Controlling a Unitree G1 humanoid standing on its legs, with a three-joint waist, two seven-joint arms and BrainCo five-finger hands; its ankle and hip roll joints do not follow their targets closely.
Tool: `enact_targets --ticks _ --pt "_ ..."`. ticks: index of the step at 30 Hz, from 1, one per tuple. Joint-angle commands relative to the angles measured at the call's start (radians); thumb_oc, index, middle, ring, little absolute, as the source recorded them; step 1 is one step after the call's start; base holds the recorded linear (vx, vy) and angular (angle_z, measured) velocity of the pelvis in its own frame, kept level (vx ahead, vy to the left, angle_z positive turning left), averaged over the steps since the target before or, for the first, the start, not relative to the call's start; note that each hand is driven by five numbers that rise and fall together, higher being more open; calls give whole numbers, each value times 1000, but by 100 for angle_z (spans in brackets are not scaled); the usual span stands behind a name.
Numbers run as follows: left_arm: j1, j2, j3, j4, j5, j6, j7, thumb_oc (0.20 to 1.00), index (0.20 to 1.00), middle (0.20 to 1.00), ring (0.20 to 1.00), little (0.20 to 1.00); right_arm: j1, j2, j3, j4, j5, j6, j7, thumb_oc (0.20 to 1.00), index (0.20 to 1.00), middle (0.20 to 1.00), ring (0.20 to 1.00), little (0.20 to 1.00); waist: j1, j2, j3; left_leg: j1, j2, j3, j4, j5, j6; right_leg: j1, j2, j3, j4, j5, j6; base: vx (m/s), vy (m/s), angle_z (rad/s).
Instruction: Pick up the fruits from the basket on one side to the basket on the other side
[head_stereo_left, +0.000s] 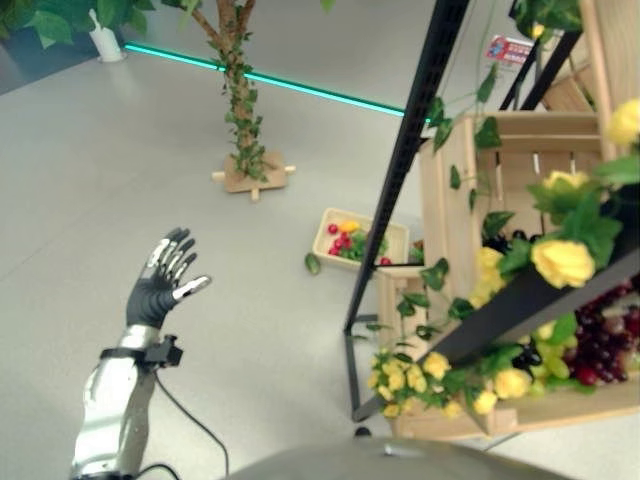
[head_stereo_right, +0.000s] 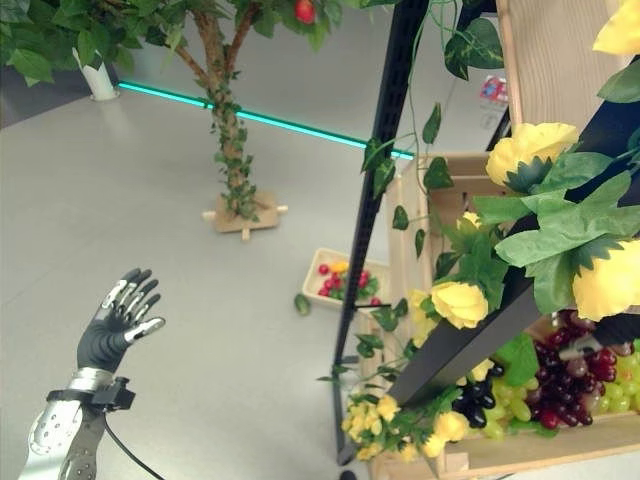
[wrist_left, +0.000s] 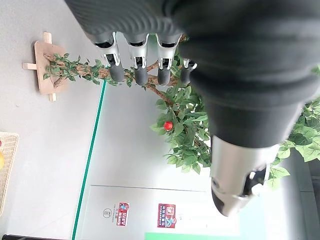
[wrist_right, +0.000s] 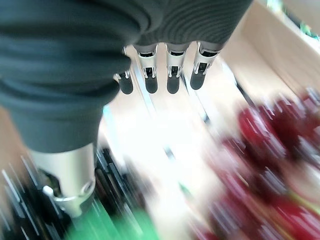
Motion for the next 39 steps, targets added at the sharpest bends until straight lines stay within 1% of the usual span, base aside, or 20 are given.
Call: enact_targets --ticks 1,2,3,5,6,9,13,15,18,23,29,35,39 --pt "-46 40 38 2 -47 -55 5 1000 1000 1000 1000 1000 -116 10 57 166 147 -11 -17 1000 1000 1000 1000 1000 19 -15 -10 10 -12 23 14 -73 4 8 -13 -6 80 -109 69 0 0 0" --pt "-45 45 38 6 -42 -52 7 1000 1000 1000 1000 1000 -103 6 76 210 99 -7 -25 1000 1000 1000 1000 1000 19 -17 -9 11 -12 22 13 -74 4 9 -13 -7 81 -110 68 0 0 0" --pt "-45 47 42 10 -31 -43 6 1000 1000 1000 1000 1000 -78 -28 85 257 -43 2 -47 1000 1000 1000 1000 1000 20 -19 -8 12 -12 22 13 -74 3 9 -12 -8 81 -109 69 0 0 0" --pt "-37 43 61 7 -9 -25 6 1000 1000 1000 1000 1000 -22 -90 60 274 -326 33 -74 1000 1000 1000 1000 1000 20 -18 -7 13 -10 22 11 -76 4 10 -12 -9 83 -111 69 0 0 0" --pt "-37 36 67 3 -12 -25 7 1000 1000 1000 1000 1000 -17 -87 44 265 -355 37 -80 1000 1000 1000 1000 1000 22 -15 -7 13 -10 21 11 -76 4 11 -12 -10 83 -111 69 0 0 0" --pt "-48 29 62 6 -19 -26 16 1000 1000 1000 1000 1000 -34 -65 41 301 -336 39 -97 1000 1000 1000 1000 1000 24 -13 -5 14 -11 17 11 -76 6 15 -12 -13 80 -112 68 2 0 -1" --pt "-44 21 63 8 -13 -17 12 1000 1000 1000 1000 1000 8 -49 2 291 -363 55 -77 1000 1000 1000 1000 1000 21 -14 -6 15 -12 16 10 -77 7 18 -13 -14 78 -113 67 0 0 0" --pt "-46 21 59 8 -9 -16 9 1000 1000 1000 1000 1000 18 -43 3 294 -371 60 -69 1000 1000 1000 1000 1000 23 -14 -4 16 -12 16 11 -77 7 19 -12 -15 78 -114 67 0 0 0" --pt "-50 20 53 16 -6 -16 13 1000 1000 1000 1000 1000 2 -23 42 325 -375 61 -71 1000 1000 1000 1000 1000 24 -14 -2 17 -10 16 11 -77 7 21 -12 -14 78 -113 67 0 0 0" --pt "-54 29 52 20 4 -15 16 1000 1000 1000 1000 1000 -55 -2 151 411 -381 64 -61 1000 1000 1000 1000 1000 26 -17 3 17 -9 17 13 -77 7 21 -13 -13 78 -113 67 0 0 0" --pt "-47 25 64 31 0 -16 19 1000 1000 1000 1000 1000 -55 17 166 426 -400 65 -69 1000 1000 1000 1000 1000 22 -16 7 15 -10 21 13 -76 8 16 -12 -9 81 -114 67 0 0 0" --pt "-55 18 68 46 5 -22 30 1000 1000 1000 1000 1000 -75 72 144 439 -381 65 -118 1000 1000 1000 1000 1000 15 -10 6 16 -12 23 14 -77 11 15 -12 -4 86 -116 67 0 0 0" --pt "-66 15 66 63 1 -26 40 1000 1000 1000 1000 1000 -118 121 125 479 -339 65 -191 1000 1000 1000 1000 1000 8 -4 5 17 -12 27 17 -79 12 13 -12 0 90 -117 67 0 0 0"
